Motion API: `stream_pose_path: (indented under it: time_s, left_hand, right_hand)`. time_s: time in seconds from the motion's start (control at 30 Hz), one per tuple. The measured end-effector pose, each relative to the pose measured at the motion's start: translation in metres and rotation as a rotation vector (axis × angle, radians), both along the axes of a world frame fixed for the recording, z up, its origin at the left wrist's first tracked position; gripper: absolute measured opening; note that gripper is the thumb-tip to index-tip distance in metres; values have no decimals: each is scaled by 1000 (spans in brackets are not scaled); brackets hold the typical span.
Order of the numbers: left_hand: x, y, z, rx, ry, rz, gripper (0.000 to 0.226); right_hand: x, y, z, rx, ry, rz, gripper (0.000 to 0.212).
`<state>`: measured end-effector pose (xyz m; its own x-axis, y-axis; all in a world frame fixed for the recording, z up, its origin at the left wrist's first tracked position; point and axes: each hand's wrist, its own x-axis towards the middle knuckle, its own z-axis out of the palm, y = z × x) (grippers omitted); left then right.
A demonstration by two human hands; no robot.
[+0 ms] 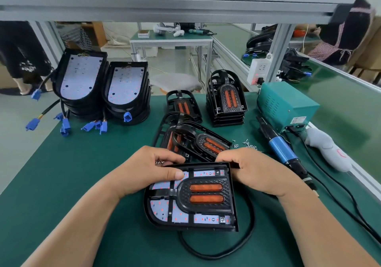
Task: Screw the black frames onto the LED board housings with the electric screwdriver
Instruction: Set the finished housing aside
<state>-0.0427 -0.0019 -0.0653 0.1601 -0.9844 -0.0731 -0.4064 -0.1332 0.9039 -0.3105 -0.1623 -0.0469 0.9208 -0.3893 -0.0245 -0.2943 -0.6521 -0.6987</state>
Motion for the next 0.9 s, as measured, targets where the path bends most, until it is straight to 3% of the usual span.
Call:
stream_pose_path:
  time_s: [0.17, 0.33, 0.47, 0.57, 0.73, 0.9]
  left_hand:
    - [-3, -3, 0, -25, -80, 14, 43]
    - [-5, -4, -2, -45, -203, 39, 24]
    - [-8, -6, -6, -75, -248, 131, 48]
    - [-10, -9, -8, -109, -290, 206, 51]
    - [-12, -13, -9, -147, -245, 310, 45]
    - [-9, -14, -4, -147, -147, 403, 54]
  right_hand:
    - [6, 2, 0, 17, -132, -63, 26]
    - [14, 4, -4, 234, -260, -153, 19]
    - [16, 0, -8, 415, -322, -218, 13]
    - [14, -6, -10, 535, -320, -240, 16]
    - [4, -16, -12, 525, -269, -277, 25]
    - [8, -9, -9, 691, -317, -264, 22]
